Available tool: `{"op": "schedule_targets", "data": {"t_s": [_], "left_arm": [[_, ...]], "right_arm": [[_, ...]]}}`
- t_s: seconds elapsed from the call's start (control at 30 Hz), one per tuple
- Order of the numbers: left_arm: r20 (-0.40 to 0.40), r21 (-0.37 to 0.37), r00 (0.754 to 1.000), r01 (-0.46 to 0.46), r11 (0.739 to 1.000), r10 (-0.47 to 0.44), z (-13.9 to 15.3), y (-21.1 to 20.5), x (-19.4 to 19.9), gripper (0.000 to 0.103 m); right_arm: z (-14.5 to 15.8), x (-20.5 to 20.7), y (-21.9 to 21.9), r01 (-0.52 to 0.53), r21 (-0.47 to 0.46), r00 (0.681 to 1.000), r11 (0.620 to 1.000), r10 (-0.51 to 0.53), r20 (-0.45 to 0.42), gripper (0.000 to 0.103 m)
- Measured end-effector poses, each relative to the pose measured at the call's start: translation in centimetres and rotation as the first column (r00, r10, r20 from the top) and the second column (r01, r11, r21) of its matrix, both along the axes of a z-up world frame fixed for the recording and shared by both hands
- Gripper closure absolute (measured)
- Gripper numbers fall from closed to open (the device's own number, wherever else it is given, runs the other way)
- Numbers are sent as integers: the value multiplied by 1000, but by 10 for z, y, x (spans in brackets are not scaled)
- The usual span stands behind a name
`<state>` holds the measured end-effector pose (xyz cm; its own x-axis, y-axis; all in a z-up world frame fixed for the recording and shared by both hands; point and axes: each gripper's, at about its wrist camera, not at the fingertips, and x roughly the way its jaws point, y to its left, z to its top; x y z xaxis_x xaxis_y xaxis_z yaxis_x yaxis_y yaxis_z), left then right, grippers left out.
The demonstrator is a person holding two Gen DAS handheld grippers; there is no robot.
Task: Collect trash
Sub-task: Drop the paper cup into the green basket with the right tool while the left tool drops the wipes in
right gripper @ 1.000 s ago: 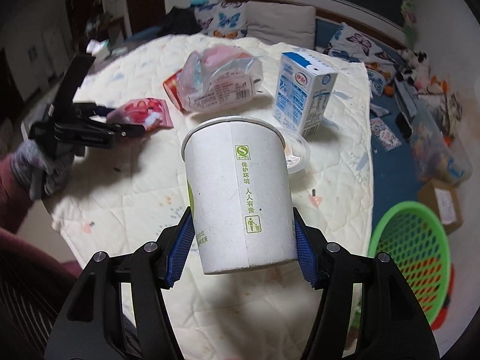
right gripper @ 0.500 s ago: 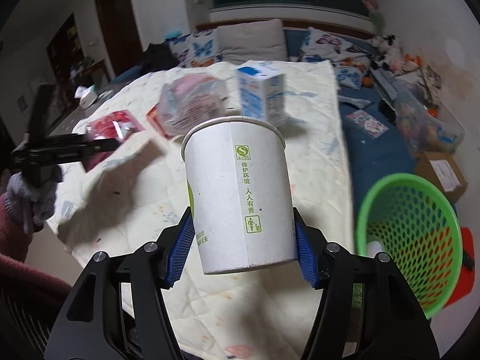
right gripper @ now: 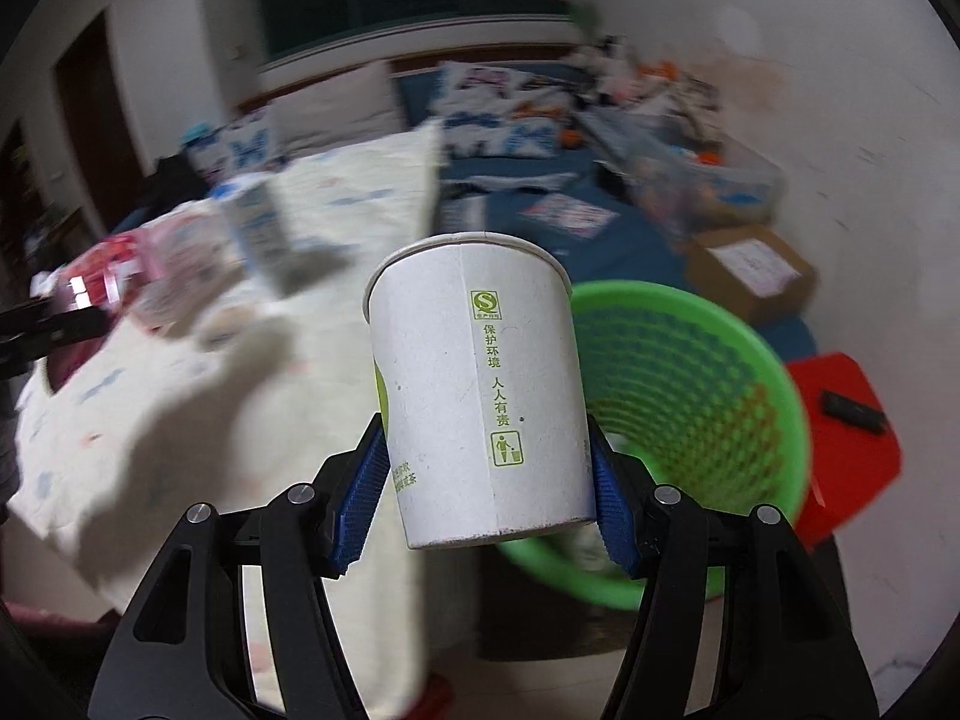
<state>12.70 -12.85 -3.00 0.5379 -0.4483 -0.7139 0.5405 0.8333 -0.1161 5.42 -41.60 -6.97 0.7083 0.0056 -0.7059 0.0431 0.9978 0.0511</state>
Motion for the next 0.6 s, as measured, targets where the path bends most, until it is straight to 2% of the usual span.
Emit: {"op": "schedule_targets", "data": {"t_s": [0.17,0.33,0.4,0.43,0.6], "left_arm": [[0,9,996,89,996,-89,5,-55,5,53],[-17,15,990,138,990,-137,5,-91,11,53],[-19,20,988,154,988,-154,5,-105,13,53],[-22,21,986,163,986,-163,4,-112,12,53],[-37,34,978,208,978,-206,-1,-145,17,52]], "right_arm": [[-11,2,-47,118,28,993,993,-117,-19,40],[-23,4,-81,200,39,980,979,-199,-30,39],[-26,5,-91,220,63,975,974,-218,-35,35],[-27,5,-94,226,72,974,971,-224,-33,29],[-25,-6,-104,250,93,968,964,-250,-12,28]]}}
